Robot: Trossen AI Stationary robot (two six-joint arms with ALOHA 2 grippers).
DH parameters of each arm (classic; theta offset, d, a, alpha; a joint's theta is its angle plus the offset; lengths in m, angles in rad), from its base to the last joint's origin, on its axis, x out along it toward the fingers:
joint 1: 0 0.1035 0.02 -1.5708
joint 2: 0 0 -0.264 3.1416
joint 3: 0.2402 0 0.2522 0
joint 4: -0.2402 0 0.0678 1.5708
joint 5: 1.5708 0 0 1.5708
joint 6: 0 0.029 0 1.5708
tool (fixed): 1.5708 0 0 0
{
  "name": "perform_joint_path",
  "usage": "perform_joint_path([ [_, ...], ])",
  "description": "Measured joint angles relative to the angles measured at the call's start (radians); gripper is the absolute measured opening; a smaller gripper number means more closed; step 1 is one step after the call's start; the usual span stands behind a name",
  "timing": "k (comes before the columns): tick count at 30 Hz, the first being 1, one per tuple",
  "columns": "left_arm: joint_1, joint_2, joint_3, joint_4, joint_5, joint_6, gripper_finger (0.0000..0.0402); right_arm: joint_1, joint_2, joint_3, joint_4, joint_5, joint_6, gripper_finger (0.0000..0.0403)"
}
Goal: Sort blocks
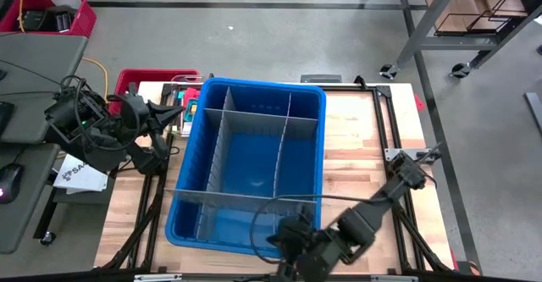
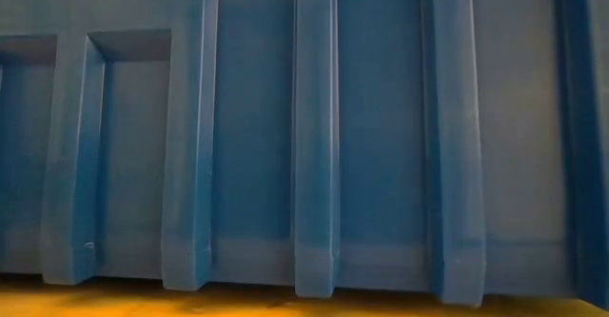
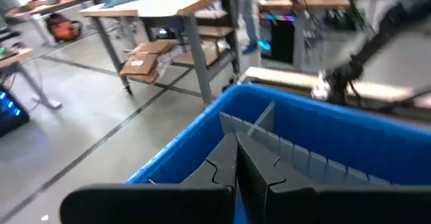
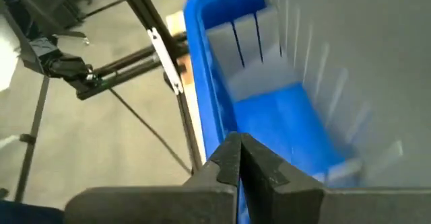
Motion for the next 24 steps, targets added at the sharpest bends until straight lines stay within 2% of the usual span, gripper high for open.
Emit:
perform_joint_path([
  [5,-0.005,0.0,0.001,0.072,0.14,0.217,0.0,-0.047,-0.008,0.0,0.016,-0.057,-0.125,0.0],
  [10,-0.005,0.003,0.001,0.29,0.314,0.541,0.0,-0.069,-0.019,0.0,0.084,-0.09,-0.226,0.0],
  [13,-0.005,0.004,0.011,0.393,0.319,0.682,0.0,-0.072,-0.069,0.0,0.123,-0.042,-0.291,0.0],
  [16,-0.003,0.002,0.026,0.39,0.27,0.691,0.0,-0.095,-0.139,0.002,0.112,0.089,-0.298,0.0],
  [18,-0.003,0.0,0.028,0.379,0.234,0.647,0.0,-0.132,-0.183,0.002,0.102,0.132,-0.314,0.0],
  [21,-0.006,0.0,0.028,0.376,0.224,0.586,0.0,-0.238,-0.238,0.002,0.09,0.09,-0.312,0.0],
  [24,-0.025,0.005,0.029,0.346,0.261,0.529,0.0,-0.393,-0.26,0.004,0.074,-0.055,-0.255,0.0],
])
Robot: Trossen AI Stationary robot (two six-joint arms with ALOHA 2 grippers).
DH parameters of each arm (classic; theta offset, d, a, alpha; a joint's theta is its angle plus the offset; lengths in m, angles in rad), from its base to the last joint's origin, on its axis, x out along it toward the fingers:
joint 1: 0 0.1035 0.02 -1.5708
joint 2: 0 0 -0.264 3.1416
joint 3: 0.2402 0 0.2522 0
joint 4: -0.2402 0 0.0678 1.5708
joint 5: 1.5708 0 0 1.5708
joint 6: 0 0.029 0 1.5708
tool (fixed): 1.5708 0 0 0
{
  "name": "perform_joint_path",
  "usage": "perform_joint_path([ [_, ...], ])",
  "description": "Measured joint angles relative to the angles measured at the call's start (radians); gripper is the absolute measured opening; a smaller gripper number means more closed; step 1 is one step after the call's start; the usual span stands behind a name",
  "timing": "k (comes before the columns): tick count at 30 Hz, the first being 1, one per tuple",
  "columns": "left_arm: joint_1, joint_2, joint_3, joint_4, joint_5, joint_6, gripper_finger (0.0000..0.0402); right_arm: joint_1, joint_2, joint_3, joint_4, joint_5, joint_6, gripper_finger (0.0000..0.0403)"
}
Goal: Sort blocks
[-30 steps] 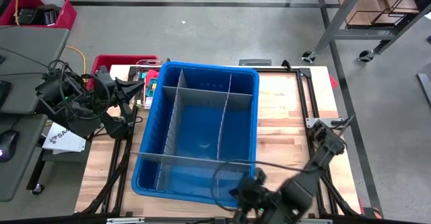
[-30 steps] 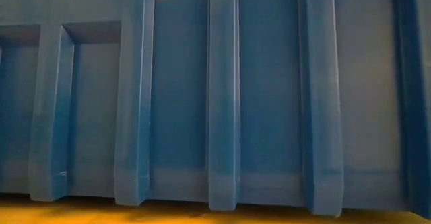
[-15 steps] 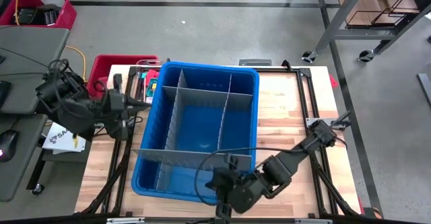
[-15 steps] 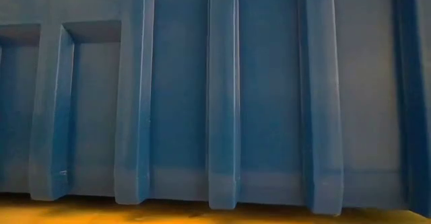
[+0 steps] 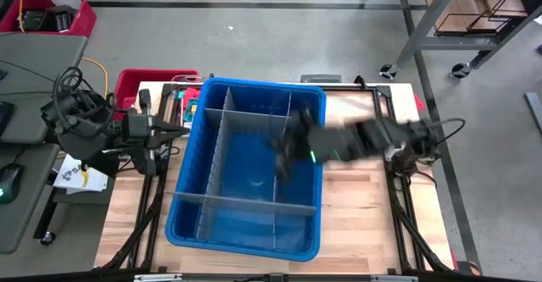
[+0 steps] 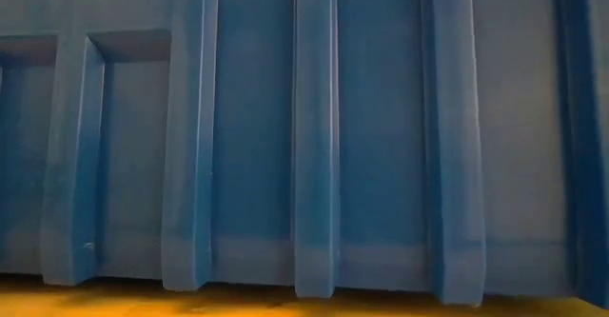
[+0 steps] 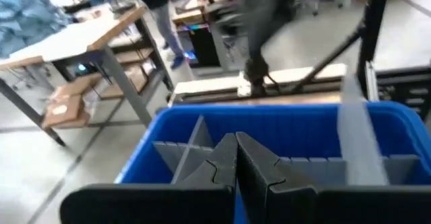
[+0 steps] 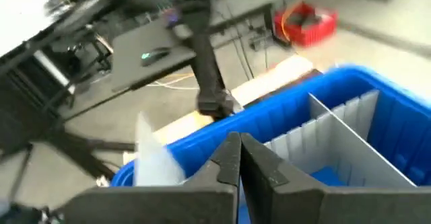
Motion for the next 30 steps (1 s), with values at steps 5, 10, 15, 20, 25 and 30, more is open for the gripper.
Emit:
perform_joint_path([
  [5,-0.02,0.038,0.0,-0.168,0.016,-0.199,0.0,-0.243,0.063,-0.004,-0.136,-0.423,0.114,0.0],
  [10,-0.032,0.089,0.0,-0.297,0.049,-0.345,0.0,-0.319,0.161,-0.006,-0.214,-0.555,0.081,0.0],
  [15,-0.032,0.134,-0.001,-0.31,0.042,-0.378,0.0,-0.315,0.275,-0.005,-0.226,-0.625,0.08,0.0],
  [20,-0.031,0.169,-0.001,-0.31,0.041,-0.382,0.0,-0.289,0.376,-0.005,-0.227,-0.626,0.098,0.0],
  [25,-0.031,0.174,-0.001,-0.31,0.04,-0.411,0.0,-0.254,0.424,-0.005,-0.28,-0.588,0.098,0.0],
  [30,-0.031,0.173,-0.001,-0.311,0.01,-0.423,0.0,-0.223,0.462,-0.004,-0.382,-0.596,0.068,0.0],
])
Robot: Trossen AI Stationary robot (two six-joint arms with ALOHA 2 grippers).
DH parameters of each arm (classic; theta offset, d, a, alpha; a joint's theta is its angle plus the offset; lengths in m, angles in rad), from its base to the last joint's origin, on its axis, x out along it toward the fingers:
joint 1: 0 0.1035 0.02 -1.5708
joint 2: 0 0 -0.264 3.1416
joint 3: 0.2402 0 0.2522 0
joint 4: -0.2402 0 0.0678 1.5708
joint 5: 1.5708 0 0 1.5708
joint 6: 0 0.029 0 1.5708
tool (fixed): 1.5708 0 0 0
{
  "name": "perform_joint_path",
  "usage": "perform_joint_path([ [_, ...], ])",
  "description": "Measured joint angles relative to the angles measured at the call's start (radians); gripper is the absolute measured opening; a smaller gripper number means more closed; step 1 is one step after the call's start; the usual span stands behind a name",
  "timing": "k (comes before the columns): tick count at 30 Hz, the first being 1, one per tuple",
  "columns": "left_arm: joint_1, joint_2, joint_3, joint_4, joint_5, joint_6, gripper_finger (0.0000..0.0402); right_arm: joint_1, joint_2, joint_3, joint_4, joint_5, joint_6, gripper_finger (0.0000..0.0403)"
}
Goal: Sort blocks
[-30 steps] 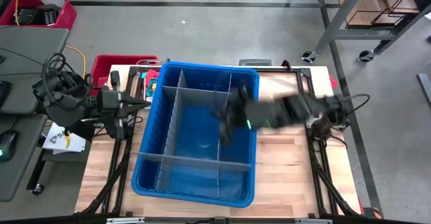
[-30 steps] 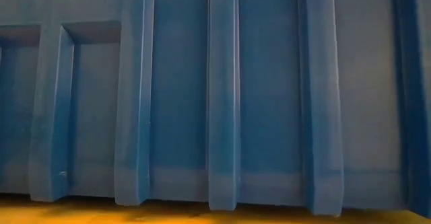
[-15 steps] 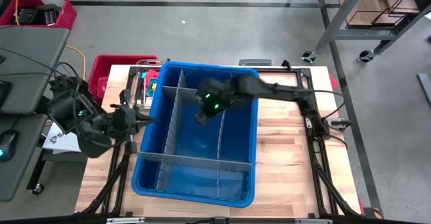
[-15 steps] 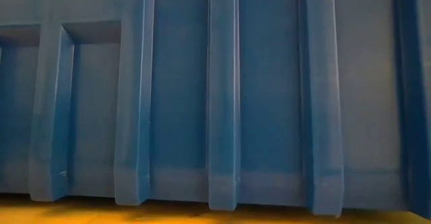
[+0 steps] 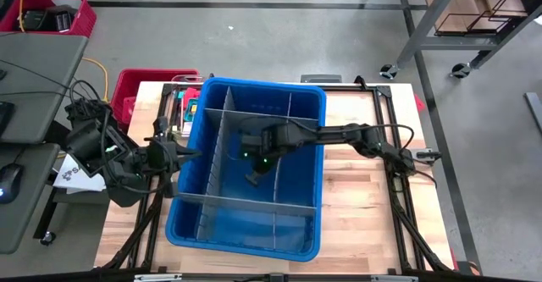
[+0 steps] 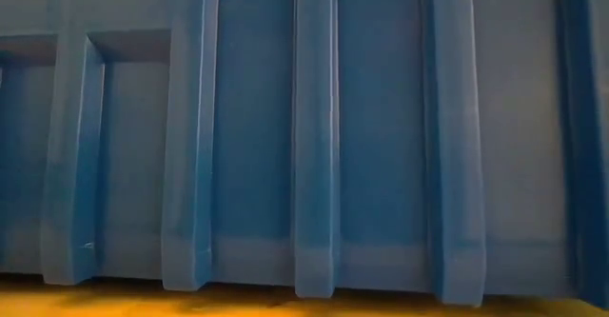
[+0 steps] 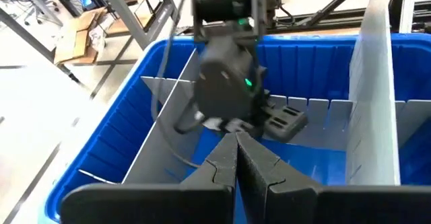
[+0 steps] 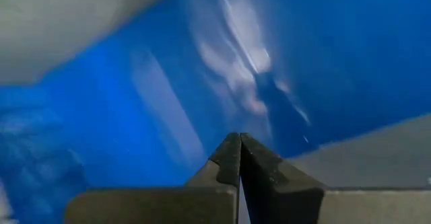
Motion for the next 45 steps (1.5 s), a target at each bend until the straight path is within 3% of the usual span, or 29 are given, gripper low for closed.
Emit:
perform_joint_path([
  [12,0.004,0.0,0.0,-0.015,-0.02,0.008,0.0,0.053,0.017,0.001,-0.247,-0.004,-0.037,0.0],
  [18,0.004,0.0,0.0,-0.014,-0.055,0.011,0.0,0.055,0.017,0.034,-0.145,0.027,-0.038,0.0],
  [24,0.005,0.0,0.0,-0.015,-0.061,0.03,0.0,0.053,-0.035,0.039,0.057,0.138,-0.039,0.0],
  [30,0.005,-0.004,0.0,-0.022,-0.034,0.078,0.0,0.038,-0.118,0.042,0.112,0.277,-0.042,0.0],
  [39,0.04,-0.024,-0.007,-0.061,0.161,0.025,0.0,0.039,-0.244,0.042,0.095,0.368,-0.068,0.0],
  [45,0.13,-0.019,-0.027,-0.062,0.209,0.01,0.0,0.076,-0.336,0.041,0.134,0.435,-0.108,0.0],
])
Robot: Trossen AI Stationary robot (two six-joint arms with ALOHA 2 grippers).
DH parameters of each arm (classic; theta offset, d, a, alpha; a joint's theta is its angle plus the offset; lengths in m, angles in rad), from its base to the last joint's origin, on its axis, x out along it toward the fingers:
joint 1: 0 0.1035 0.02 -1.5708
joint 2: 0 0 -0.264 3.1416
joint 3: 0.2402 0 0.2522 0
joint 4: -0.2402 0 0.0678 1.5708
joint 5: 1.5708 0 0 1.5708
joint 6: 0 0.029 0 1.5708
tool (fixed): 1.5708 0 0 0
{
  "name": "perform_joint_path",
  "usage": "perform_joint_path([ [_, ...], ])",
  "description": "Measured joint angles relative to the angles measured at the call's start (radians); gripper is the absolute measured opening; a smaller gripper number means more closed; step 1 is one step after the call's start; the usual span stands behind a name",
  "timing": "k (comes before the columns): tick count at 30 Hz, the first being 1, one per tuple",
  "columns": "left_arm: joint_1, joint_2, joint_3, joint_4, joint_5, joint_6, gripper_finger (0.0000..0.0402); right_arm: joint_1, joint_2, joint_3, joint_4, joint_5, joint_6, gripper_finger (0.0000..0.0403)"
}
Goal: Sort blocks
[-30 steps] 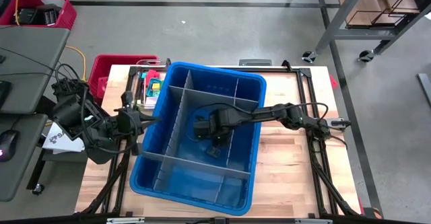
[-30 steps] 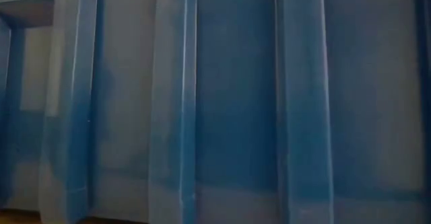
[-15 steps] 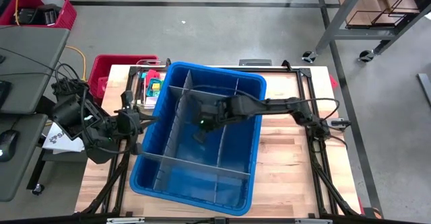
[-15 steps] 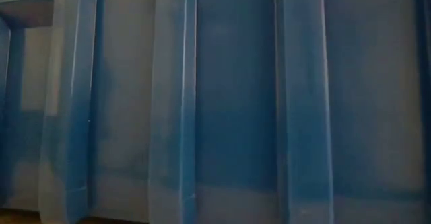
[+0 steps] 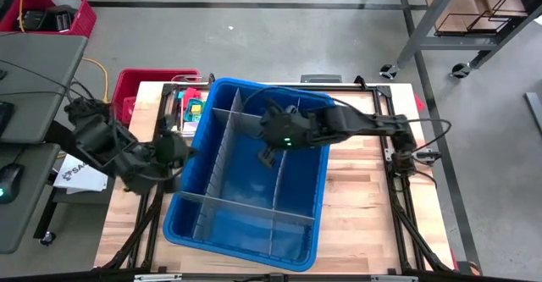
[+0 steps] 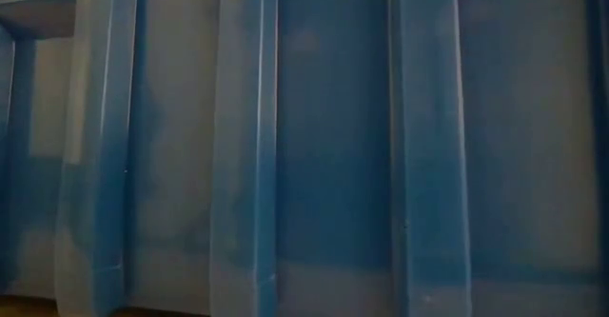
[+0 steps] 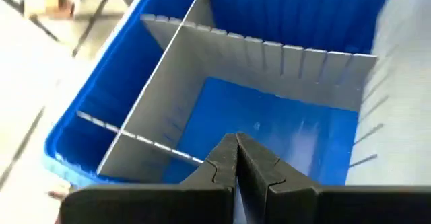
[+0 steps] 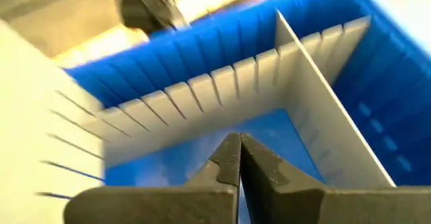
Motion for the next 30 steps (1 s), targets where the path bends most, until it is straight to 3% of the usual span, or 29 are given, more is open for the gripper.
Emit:
perform_joint_path([
  [9,0.274,0.001,-0.073,0.028,0.388,0.109,0.0,0.103,-0.139,0.0,0.077,0.05,-0.017,0.0],
  [14,0.244,-0.015,-0.062,0.364,0.54,0.297,0.0,0.198,-0.181,0.0,0.073,0.166,0.009,0.0],
  [17,0.176,-0.013,-0.063,0.486,0.492,0.365,0.0,0.264,-0.187,0.0,0.07,0.238,0.054,0.0],
  [20,0.08,0.029,-0.066,0.452,0.335,0.362,0.0,0.347,-0.186,0.0,0.048,0.311,0.112,0.0],
  [27,-0.119,0.122,-0.065,0.498,0.076,0.205,0.0,0.504,-0.186,0.0,-0.06,0.571,0.292,0.0],
  [30,-0.16,0.153,-0.069,0.532,-0.037,0.111,0.0,0.528,-0.186,0.0,-0.092,0.629,0.35,0.0],
])
